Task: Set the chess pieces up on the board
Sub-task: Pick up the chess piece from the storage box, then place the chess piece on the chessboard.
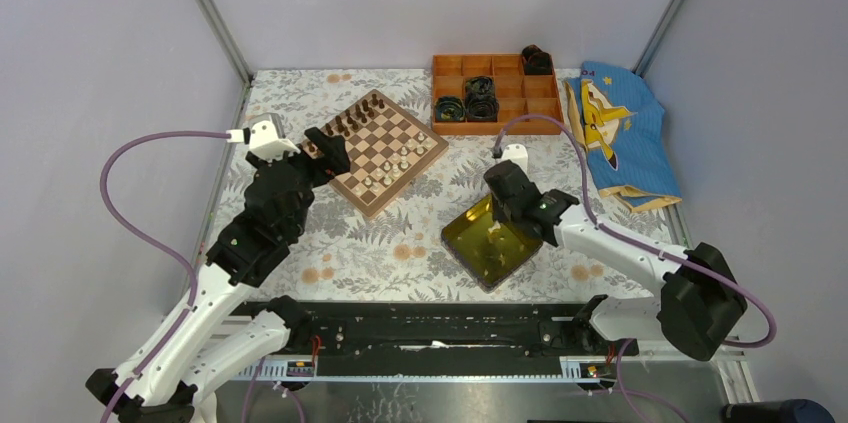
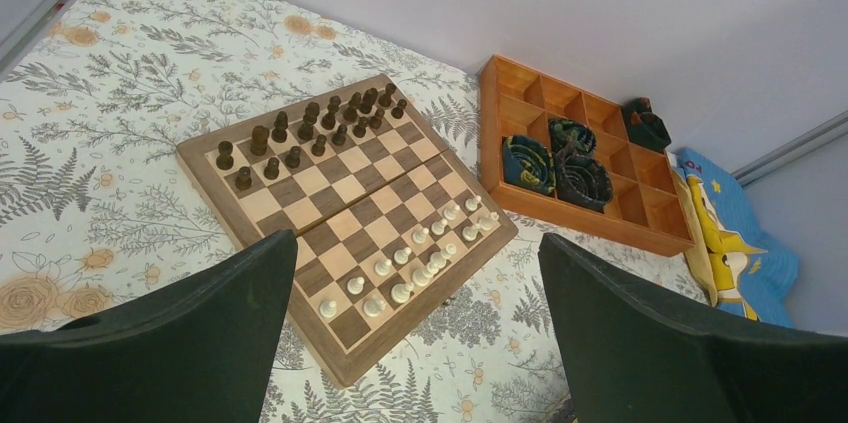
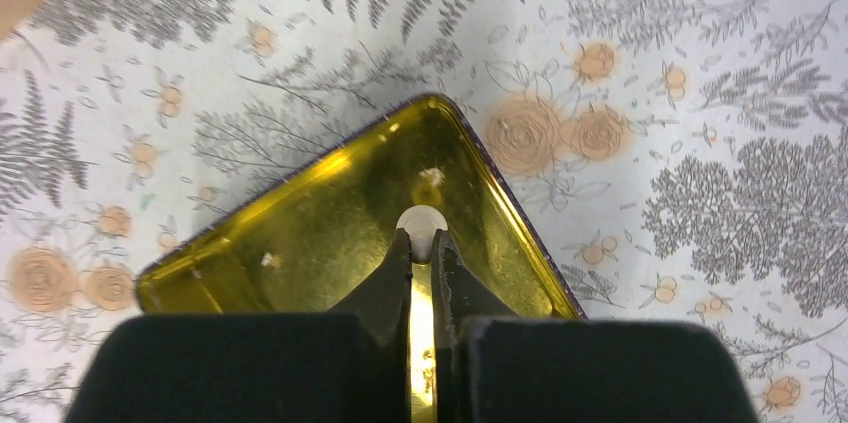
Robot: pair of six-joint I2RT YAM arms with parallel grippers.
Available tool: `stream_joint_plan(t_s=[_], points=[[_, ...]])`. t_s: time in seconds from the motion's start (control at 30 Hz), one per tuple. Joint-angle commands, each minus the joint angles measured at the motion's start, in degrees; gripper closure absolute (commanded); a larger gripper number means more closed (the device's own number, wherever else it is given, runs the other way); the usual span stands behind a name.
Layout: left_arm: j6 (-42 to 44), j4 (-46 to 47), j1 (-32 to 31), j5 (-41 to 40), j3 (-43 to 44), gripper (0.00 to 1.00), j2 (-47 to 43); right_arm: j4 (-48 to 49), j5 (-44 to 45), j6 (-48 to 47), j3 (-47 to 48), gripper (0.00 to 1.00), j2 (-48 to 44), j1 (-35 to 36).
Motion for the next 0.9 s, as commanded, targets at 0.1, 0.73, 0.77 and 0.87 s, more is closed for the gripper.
stream_joint_plan(t_s=[0.1,0.73,0.77,0.87], points=[[0.54,3.12,-0.17,-1.53,-0.68,0.01,-0.03,2.81,-2.16,-5.08,11.03,1.00,5.20,-0.34],[1.34,3.69,0.49,-0.56,-1.30,0.01,0.77,0.88,-8.79,-14.46,49.77,1.00,42.02,-0.33],[1.34,3.80,0.59,-0.37,-1.36,0.01,0.86,0.15,-9.12,-14.64,51.64,1.00,43.49,-0.33],[1.08,3.96,0.70,0.35,-1.62,0.01,1.08,-1.49,-9.90,-15.14,56.06,1.00,47.04,-0.34]])
